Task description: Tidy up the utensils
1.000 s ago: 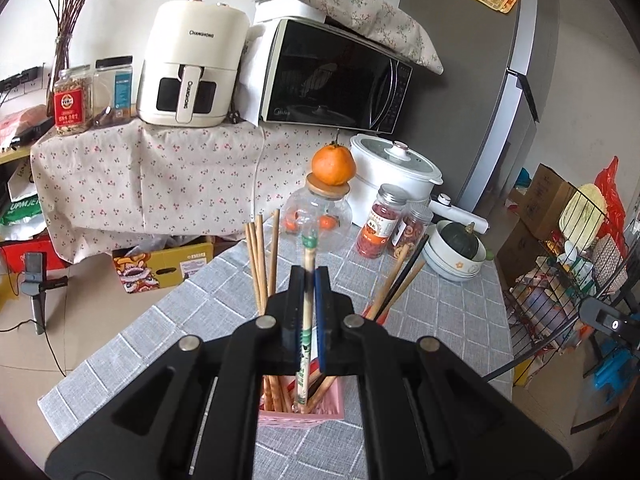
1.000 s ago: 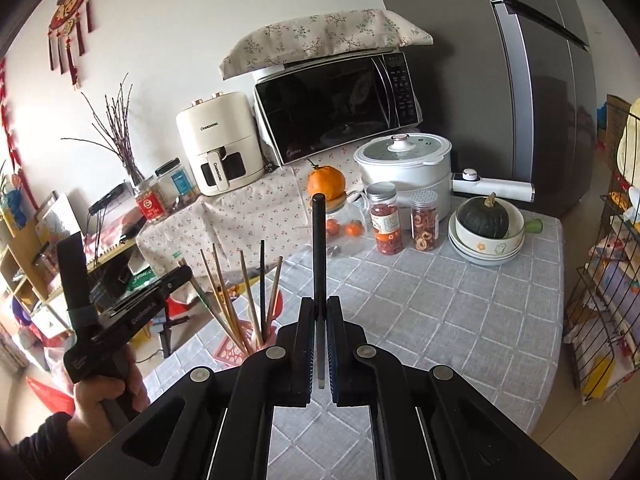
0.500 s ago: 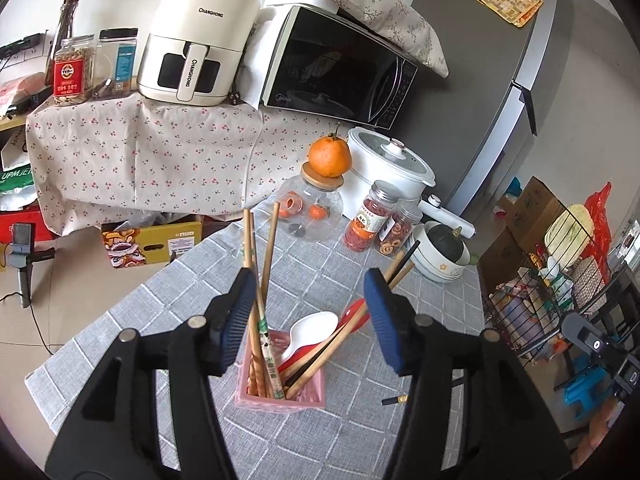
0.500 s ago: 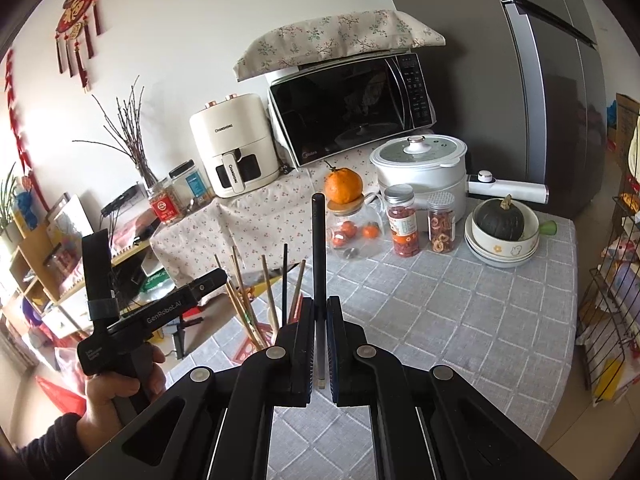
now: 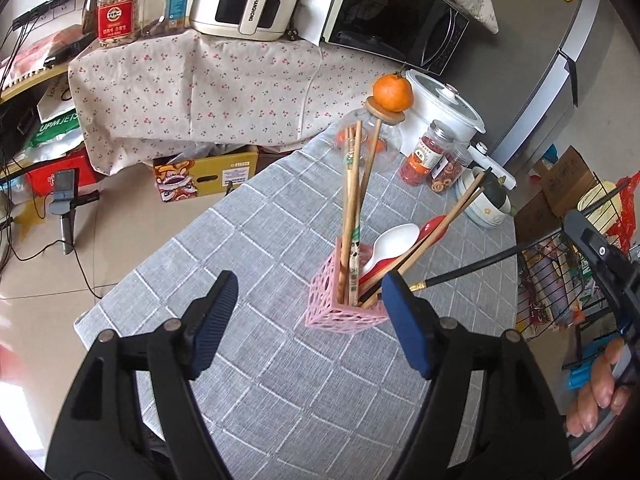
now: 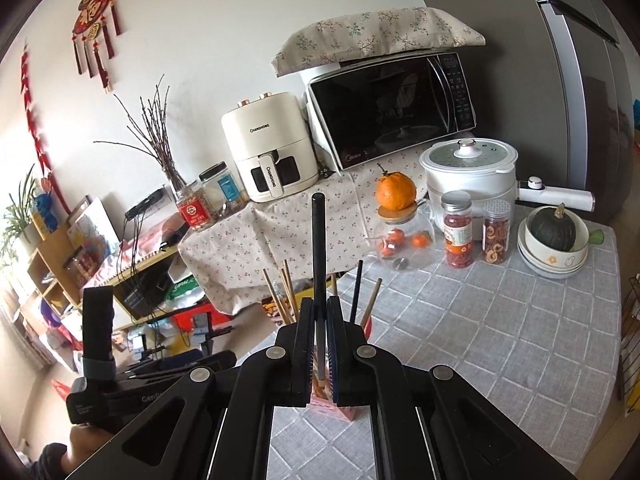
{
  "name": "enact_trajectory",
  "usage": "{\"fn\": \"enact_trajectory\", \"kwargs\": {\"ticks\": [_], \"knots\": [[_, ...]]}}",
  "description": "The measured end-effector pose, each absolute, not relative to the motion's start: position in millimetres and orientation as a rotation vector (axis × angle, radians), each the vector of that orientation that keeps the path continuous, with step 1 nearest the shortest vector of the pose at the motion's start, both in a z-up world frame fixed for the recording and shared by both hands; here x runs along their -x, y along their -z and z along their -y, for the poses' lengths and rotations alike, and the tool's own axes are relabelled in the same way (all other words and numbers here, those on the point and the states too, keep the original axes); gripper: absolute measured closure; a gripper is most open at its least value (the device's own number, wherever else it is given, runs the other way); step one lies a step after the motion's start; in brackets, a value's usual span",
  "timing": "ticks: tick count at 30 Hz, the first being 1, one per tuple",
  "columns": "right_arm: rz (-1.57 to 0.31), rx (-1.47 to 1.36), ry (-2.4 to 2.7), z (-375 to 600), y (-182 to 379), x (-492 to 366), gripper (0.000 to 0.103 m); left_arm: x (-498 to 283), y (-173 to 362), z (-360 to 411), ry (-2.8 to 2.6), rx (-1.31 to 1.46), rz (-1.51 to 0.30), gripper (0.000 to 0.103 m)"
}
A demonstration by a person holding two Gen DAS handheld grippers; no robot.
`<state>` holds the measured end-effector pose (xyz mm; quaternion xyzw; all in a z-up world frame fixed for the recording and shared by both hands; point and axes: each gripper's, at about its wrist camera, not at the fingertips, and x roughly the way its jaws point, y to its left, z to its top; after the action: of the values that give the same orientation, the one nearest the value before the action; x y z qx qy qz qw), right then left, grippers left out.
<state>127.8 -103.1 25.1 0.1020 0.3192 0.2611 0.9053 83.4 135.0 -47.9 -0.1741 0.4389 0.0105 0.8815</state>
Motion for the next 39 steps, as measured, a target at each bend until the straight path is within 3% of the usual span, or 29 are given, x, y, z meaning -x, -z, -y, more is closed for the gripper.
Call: {"fn": "enact_trajectory", "kwargs": {"ticks": [16,21,27,32,34,39], "knots": [[-0.847,-0.201,-0.559,58,35,-166,0.095,-84,49,-149,-0.031,0.427,-0.938,0.028],[-0.804,-0.216,-0.57,74,14,-154,0.06,-82,43,-142,-0.073,0.404,-0.941,0.028],[-0.748,-0.144,-0.497,115,-18,-122,0.042,-66,27,-112,-0.038,0.384,-0.913,0.019],[-0.747,-0.086,-0.439,151,-28,-90,0.035,-49,19,-78,-0.017,0.286,-0.908,0.013],[-0.758,-0.069,-0.403,164,-30,-78,0.032,-44,20,-65,-0.015,0.248,-0.917,0.005],[-0.797,-0.035,-0.325,192,-29,-51,0.021,-34,19,-40,-0.013,0.184,-0.952,0.003]]}}
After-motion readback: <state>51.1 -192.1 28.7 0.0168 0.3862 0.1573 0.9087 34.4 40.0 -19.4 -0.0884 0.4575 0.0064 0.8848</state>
